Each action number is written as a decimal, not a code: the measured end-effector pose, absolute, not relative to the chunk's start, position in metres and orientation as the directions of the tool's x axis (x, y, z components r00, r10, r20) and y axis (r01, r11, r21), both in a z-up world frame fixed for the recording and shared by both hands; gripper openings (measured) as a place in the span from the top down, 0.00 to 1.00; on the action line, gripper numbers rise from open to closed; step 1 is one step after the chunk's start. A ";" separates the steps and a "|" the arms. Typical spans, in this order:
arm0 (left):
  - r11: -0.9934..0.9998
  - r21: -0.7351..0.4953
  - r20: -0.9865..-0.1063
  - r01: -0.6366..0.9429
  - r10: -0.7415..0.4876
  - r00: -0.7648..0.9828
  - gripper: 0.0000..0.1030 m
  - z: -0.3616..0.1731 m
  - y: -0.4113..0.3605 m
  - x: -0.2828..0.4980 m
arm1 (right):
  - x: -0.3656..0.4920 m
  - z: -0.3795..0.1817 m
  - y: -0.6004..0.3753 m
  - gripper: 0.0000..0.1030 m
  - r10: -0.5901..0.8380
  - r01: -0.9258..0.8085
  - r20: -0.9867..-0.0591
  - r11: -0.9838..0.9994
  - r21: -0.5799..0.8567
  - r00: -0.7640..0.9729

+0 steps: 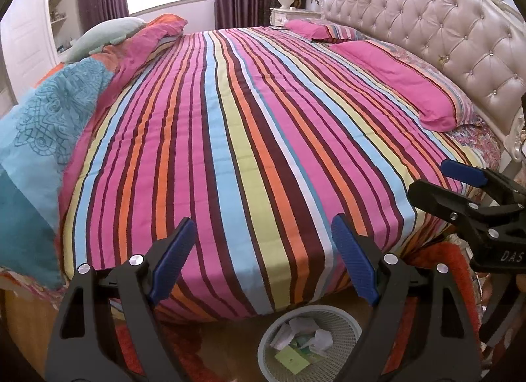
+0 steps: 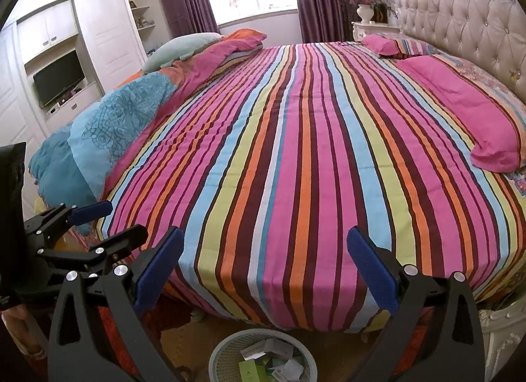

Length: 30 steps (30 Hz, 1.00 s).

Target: Collect trash

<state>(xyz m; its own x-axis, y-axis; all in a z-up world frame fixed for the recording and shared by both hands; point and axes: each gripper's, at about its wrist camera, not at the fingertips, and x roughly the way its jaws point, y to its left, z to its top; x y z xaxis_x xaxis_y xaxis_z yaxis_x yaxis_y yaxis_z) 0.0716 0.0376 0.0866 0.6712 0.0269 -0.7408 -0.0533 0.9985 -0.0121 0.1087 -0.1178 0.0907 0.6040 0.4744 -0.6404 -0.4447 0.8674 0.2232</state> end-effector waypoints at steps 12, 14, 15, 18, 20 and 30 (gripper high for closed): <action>0.999 0.003 -0.753 -0.051 0.036 0.657 0.20 0.080 0.037 0.076 | 0.113 0.086 -0.118 0.08 0.459 -0.432 -0.656 0.875 0.218 0.599; 0.999 -0.001 -0.759 -0.049 0.031 0.651 0.20 0.078 0.038 0.079 | 0.116 0.084 -0.117 0.08 0.457 -0.430 -0.662 0.876 0.218 0.594; 0.999 -0.003 -0.762 -0.049 0.030 0.647 0.20 0.076 0.038 0.080 | 0.117 0.083 -0.116 0.08 0.454 -0.429 -0.665 0.877 0.217 0.593; 0.999 0.010 -0.768 -0.051 0.040 0.640 0.20 0.073 0.037 0.084 | 0.119 0.079 -0.115 0.08 0.449 -0.427 -0.673 0.879 0.213 0.588; 0.999 0.020 -0.772 -0.047 0.045 0.634 0.20 0.071 0.037 0.087 | 0.120 0.077 -0.115 0.08 0.448 -0.426 -0.678 0.879 0.214 0.583; 0.996 0.060 -0.763 -0.061 0.085 0.641 0.20 0.066 0.038 0.093 | 0.126 0.066 -0.114 0.08 0.439 -0.415 -0.704 0.883 0.222 0.559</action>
<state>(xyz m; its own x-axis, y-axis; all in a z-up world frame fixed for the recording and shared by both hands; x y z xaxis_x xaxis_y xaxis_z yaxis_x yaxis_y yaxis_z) 0.0927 0.0378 0.0656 0.6413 0.0847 -0.7626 -0.0608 0.9964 0.0596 0.1259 -0.1143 0.0661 0.5586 0.4391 -0.7037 -0.4145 0.8826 0.2217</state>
